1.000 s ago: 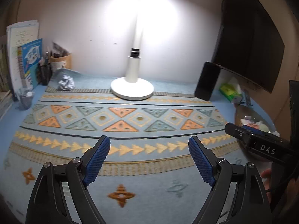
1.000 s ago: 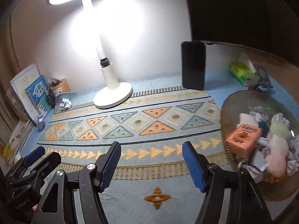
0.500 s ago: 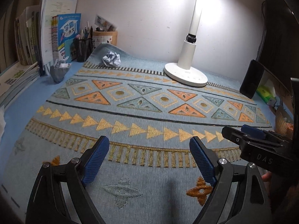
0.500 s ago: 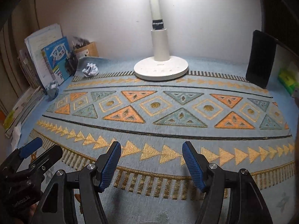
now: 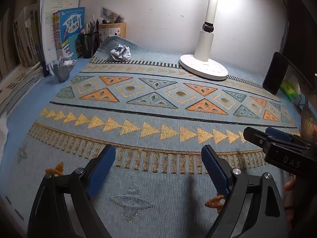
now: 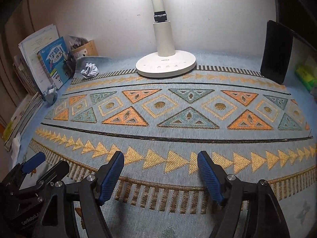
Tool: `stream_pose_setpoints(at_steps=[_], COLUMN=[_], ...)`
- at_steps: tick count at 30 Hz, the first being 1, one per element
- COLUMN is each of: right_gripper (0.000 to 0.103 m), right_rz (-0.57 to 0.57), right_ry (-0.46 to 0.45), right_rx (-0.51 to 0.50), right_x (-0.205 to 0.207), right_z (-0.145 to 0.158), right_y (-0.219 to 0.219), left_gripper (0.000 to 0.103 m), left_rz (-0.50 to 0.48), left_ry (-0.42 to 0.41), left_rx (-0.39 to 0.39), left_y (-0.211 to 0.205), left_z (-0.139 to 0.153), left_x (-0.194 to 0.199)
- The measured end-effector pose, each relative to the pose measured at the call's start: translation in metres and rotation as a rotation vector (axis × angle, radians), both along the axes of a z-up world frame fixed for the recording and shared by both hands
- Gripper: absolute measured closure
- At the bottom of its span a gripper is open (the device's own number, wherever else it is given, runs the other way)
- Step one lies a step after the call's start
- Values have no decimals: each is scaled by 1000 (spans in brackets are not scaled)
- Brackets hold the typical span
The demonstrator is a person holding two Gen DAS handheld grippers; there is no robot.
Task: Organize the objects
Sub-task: 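Move both open tools back over the mat, then reach the left tool to the grey crumpled paper while the right tool approaches a paper ball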
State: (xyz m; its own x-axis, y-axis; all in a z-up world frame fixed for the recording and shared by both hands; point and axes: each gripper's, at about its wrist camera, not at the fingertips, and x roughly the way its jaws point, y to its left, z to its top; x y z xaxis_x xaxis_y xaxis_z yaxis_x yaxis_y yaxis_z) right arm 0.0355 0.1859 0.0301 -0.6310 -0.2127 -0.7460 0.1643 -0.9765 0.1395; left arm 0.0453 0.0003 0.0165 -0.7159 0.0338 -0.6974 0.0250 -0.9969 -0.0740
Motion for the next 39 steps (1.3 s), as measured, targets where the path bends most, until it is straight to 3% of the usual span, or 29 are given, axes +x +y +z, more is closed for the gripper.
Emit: stream_pose_setpoints(at_steps=[9,12,17,23,25,27,31,35,39], right_gripper=[25,17,17,11,11,11,11,11,11], right_rz=[-30,-47,-72,-58,-54,9,89,214,312], right_ry=[-63,-59,-28,-39,-38,-24,38,66,133], right_rx=[-38,-25,3,4,-19,-86,-18,31,89], right_x=[-9,-9,-5,-6,-7,-13,-44,-88,-134], right_z=[-8,-7,-3,-2,5,22,56,64,59], right_y=[9,10,10,8,5,-5,-58,-131,-204], left_gripper=[13,12,12,12,12,12,12,12,12], left_rz=[-22,-36,-54,-26,-26,36,164,294,379], left_ry=[31,31,39,64,46,84,115,97,22], left_rx=[-26,-49,-91,-39,-34,-74,-97,-13,100], left_y=[4,8,16,3,-11,-35,-98,-166,-222], left_z=[3,3,3,10,18,34,62,69,50], left_x=[5,6,8,10,6,2,-24,-58,-101])
